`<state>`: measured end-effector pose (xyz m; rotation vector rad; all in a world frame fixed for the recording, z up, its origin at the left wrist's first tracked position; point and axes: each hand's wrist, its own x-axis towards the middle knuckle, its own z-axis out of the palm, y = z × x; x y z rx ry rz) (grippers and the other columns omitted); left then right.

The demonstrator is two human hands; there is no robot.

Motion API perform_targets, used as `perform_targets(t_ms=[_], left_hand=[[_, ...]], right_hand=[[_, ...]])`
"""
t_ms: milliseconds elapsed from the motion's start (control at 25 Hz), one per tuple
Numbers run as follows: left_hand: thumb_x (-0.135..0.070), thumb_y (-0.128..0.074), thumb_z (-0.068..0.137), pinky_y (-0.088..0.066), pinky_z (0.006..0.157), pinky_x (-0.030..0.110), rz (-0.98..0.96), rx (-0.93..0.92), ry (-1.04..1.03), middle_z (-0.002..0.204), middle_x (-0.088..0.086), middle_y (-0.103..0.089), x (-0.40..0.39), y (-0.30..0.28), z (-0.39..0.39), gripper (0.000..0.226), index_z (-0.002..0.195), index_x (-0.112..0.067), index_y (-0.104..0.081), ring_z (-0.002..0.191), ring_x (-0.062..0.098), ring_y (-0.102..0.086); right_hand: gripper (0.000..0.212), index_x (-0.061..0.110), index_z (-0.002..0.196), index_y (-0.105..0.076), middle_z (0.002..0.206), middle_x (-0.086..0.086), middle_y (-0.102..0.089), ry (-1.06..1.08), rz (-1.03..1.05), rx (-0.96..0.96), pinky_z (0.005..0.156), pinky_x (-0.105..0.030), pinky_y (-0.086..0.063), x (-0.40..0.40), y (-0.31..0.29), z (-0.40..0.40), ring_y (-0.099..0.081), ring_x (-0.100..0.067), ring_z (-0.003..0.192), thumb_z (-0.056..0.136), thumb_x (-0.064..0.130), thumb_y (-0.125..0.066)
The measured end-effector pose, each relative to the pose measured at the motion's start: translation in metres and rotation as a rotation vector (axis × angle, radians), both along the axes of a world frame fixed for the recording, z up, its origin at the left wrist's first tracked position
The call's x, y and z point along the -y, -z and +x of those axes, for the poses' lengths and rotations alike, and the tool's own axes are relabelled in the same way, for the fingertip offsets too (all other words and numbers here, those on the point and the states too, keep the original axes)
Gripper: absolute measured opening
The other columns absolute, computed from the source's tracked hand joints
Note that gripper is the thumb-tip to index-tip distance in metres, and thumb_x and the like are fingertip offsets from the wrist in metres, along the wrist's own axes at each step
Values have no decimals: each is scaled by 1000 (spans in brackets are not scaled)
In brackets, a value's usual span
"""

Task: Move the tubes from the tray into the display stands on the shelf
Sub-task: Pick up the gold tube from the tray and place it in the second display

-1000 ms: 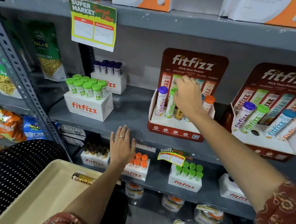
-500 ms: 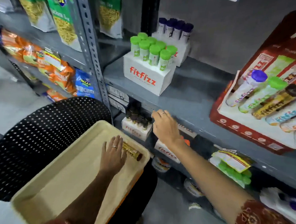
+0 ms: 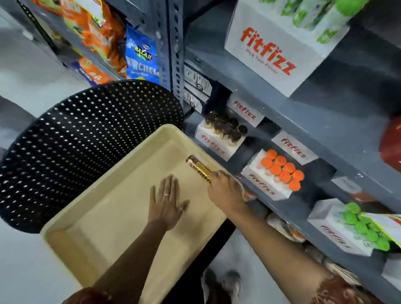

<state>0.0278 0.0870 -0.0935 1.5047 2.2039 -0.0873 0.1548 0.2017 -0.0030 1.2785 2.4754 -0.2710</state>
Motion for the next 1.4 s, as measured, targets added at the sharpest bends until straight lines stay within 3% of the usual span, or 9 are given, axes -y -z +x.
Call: perform_targets(t_ms=[160,280,360,640,760,880,1040,1120,1400], left_hand=[[-72,22,68,10,112,47,9,47,-12,147,2,28,-1,3,0,91,139,-15,22,134,18,27],[-66,12,72,12,112,46,-12,73,-9,146,3,30,-2,2,-2,81,136,-17,27,132,17,32],[-66,11,73,10,112,47,-37,55,7,147,4,30,-2,0,-2,81,136,-16,27,132,18,31],[-57,-20,94,6,114,46,-104,30,7,151,3,26,-8,-17,1,78,143,-11,19,140,21,20],[-56,-15,90,-1,115,48,29,25,32,149,5,22,-9,-34,8,79,145,-6,8,142,25,12],[-49,-8,80,-12,112,50,246,54,103,154,18,-9,-24,-63,25,81,143,3,-15,141,32,-9],[-30,-28,86,-29,107,48,503,40,201,135,27,-47,-55,-108,64,59,128,9,-44,126,38,-43],[-25,-32,83,-18,108,43,609,58,244,132,27,-50,-68,-131,91,55,127,7,-44,125,36,-42],[-24,-32,87,-20,109,46,845,153,384,137,22,-46,-99,-210,220,52,129,4,-46,129,34,-39]], right_hand=[[31,6,71,-76,63,-8,-73,-62,124,200,40,-21,-52,9,7,-16,-69,-17,50,45,16,-89],[27,2,105,-69,99,-11,-74,-123,151,325,65,-25,-58,6,5,-22,-73,-18,84,79,12,-69],[24,1,98,-71,93,-12,-75,-118,245,273,63,-26,-57,2,2,-19,-72,-19,82,79,15,-70],[29,0,109,-62,113,-18,-65,84,-50,-27,75,-35,-52,-12,-28,-6,-65,-32,101,87,17,-57],[24,7,83,-63,99,-14,-64,253,-140,-267,61,-34,-46,-29,-63,4,-61,-29,91,78,29,-72],[29,4,100,-70,104,-17,-69,385,-94,-457,75,-37,-53,-42,-114,23,-65,-33,96,77,22,-75],[20,0,86,-73,82,-19,-73,482,-38,-563,64,-40,-62,-55,-197,73,-67,-29,62,74,16,-75],[17,0,78,-73,74,-19,-72,487,63,-570,64,-42,-62,-56,-237,105,-68,-30,59,71,15,-73],[27,0,85,-75,61,-11,-70,544,233,-426,53,-24,-56,-30,-353,234,-67,-18,47,75,25,-75]])
